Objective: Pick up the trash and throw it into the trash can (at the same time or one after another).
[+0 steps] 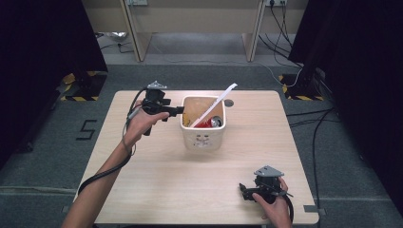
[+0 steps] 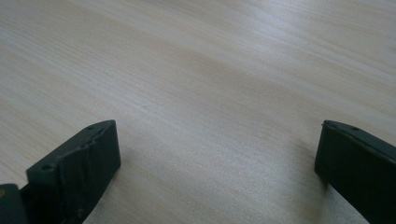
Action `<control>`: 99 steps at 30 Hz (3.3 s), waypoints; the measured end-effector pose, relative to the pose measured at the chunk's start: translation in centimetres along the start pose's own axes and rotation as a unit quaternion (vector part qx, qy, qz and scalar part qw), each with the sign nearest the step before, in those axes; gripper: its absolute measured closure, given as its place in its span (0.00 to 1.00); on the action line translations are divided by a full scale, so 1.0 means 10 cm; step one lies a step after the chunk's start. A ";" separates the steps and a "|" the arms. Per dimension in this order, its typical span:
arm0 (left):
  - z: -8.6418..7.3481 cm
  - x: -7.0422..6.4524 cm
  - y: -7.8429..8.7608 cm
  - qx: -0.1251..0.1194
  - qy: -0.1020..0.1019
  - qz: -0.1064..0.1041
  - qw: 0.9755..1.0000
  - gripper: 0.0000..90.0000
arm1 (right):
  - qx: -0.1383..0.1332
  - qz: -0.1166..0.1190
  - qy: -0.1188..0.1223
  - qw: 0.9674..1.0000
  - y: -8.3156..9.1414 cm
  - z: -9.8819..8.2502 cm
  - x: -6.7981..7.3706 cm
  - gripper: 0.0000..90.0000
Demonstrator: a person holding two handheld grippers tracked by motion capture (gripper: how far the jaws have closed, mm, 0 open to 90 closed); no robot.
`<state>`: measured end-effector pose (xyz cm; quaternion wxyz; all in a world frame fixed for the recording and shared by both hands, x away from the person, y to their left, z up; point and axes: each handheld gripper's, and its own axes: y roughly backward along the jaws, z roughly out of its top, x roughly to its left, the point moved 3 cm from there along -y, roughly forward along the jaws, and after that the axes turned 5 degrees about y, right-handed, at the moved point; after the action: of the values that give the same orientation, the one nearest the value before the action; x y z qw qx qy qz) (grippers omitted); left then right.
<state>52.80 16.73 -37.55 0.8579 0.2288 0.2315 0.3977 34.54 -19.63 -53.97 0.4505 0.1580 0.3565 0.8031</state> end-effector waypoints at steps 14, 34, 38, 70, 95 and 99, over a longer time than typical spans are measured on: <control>-0.10 0.15 0.18 -0.016 0.006 0.010 1.000 0.24 | 0.000 0.000 0.000 1.000 0.00 0.00 0.00 0.00; -0.32 0.31 0.29 -0.022 0.021 0.017 0.999 0.19 | 0.000 0.000 0.000 1.000 0.00 0.00 0.00 0.00; -0.36 0.33 0.31 -0.026 0.025 0.016 0.999 0.19 | 0.000 0.000 0.000 1.000 0.00 0.00 0.00 0.00; -1.11 0.30 0.31 -0.024 0.024 0.010 0.999 0.19 | 0.002 0.000 0.000 1.000 0.00 0.00 0.00 0.00; -1.56 0.25 0.19 -0.005 0.010 0.017 1.000 0.19 | 0.001 0.000 0.000 1.000 0.00 0.00 0.00 0.00; -1.63 0.23 0.18 -0.003 0.005 0.021 1.000 0.19 | 0.001 0.000 0.000 1.000 0.00 0.00 0.00 0.00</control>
<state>43.66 23.02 -49.86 0.8490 0.2284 0.2301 0.4172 34.54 -19.64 -53.96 0.4505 0.1585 0.3575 0.8026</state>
